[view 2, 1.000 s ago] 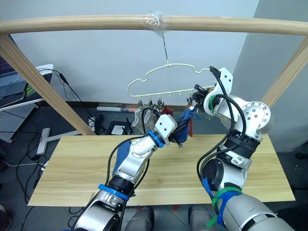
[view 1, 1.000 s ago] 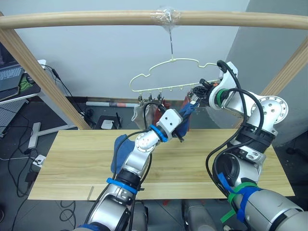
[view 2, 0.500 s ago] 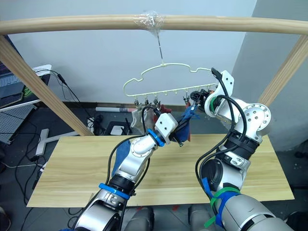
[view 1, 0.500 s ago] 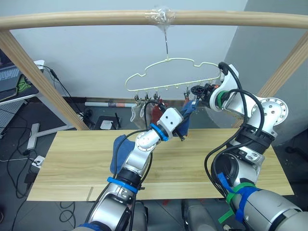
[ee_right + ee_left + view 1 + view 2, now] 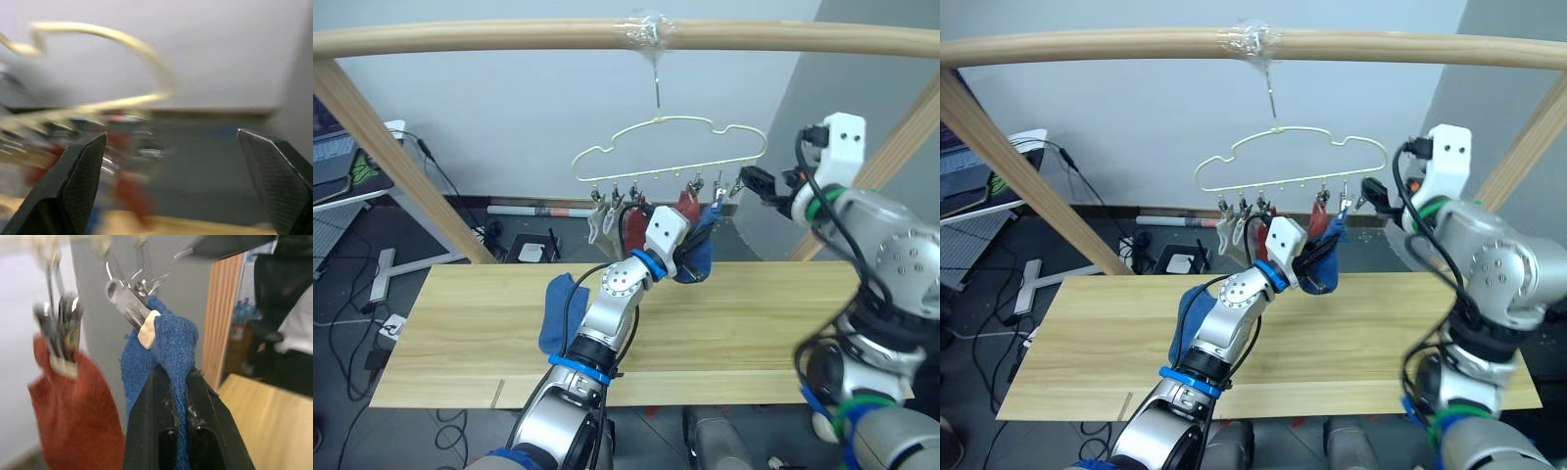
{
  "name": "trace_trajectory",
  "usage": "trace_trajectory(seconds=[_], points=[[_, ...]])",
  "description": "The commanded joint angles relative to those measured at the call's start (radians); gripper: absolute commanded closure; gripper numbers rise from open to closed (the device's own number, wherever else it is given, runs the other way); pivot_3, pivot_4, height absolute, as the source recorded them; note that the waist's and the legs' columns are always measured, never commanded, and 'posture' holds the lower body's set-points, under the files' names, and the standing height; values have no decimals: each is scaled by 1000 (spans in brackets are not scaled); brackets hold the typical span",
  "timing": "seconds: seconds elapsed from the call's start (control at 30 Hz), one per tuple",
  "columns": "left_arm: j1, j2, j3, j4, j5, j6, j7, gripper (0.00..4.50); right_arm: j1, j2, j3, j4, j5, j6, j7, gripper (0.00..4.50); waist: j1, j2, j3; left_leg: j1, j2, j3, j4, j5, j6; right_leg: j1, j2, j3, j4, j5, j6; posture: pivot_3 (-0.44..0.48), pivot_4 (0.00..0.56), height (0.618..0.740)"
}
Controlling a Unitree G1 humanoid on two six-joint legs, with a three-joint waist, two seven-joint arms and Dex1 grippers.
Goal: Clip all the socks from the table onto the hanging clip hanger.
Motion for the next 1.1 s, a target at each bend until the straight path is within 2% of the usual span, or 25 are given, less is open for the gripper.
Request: trace_trajectory(seconds=[0.03, 0.17, 0.37, 0.4, 0.53, 0.6, 0.7, 0.8, 0.87, 0.93, 1.1], points=[[-40, -32, 7, 1, -43, 29, -36, 3172, 44, -32, 84, -55, -35, -164, 62, 0, -17, 0, 0, 0, 0, 0, 0, 0, 0, 0, 0, 0, 1, 0, 0, -101, 179, 740], [-40, -32, 20, 5, -57, 71, -54, 1998, 88, 35, 41, -78, -24, -219, 36, 0, -27, 0, 0, 3, 2, -1, 0, 0, 0, -1, 2, 0, 4, 0, 0, -110, 170, 740], [11, 25, 21, -44, -48, 108, -65, 158, 193, 44, 100, -122, -57, -312, 41, 0, -26, 0, 0, 2, 1, -1, 0, 0, 0, 0, 1, 0, 3, 0, 0, -97, 168, 740], [32, 54, 27, -75, -47, 124, -69, 27, 213, 58, 114, -126, -67, -337, 33, 0, -26, 0, 0, 3, 1, -1, 0, 0, 0, 0, 2, 0, 3, 0, 0, -97, 168, 740], [104, 173, 67, -218, -73, 199, -97, 27, 278, 98, 178, -126, -123, -435, 15, 0, -26, 0, 0, 4, 2, -1, -1, 0, 0, 0, 2, 0, 4, 0, 0, -61, 162, 740], [140, 256, 97, -331, -102, 244, -128, 0, 307, 124, 206, -111, -158, -490, 0, 371, -25, 0, 0, 4, 2, -1, -1, 0, 0, 0, 2, 0, 4, 0, 0, -49, 163, 740], [173, 360, 125, -451, -131, 299, -166, 0, 320, 147, 244, -74, -210, -555, -16, 1280, -13, 0, 0, 4, 2, -1, -1, 0, 0, 1, 2, 0, 5, 0, 0, -22, 161, 740], [203, 467, 166, -563, -170, 353, -208, 0, 312, 189, 257, -26, -242, -612, -37, 1280, -7, 0, 0, 6, 2, -1, -1, 1, -1, 2, 1, 0, 5, 0, 0, 5, 157, 740], [214, 509, 186, -617, -196, 384, -217, 0, 309, 206, 261, 4, -259, -645, -40, 1280, -3, 0, 0, 6, 2, -1, -1, 0, -1, 2, 1, 0, 5, 0, -1, 24, 155, 740], [226, 531, 196, -667, -219, 415, -215, 0, 300, 216, 272, 36, -281, -672, -47, 1642, 6, 0, 0, 5, 2, -1, -1, 0, -1, 2, 1, 0, 4, 0, -1, 42, 152, 740], [255, 560, 208, -741, -249, 456, -205, 0, 270, 248, 271, 113, -317, -712, -65, 1642, 22, -1, -1, 6, 2, -1, -1, 0, -1, 2, 1, 0, 5, 0, -1, 61, 149, 740]])
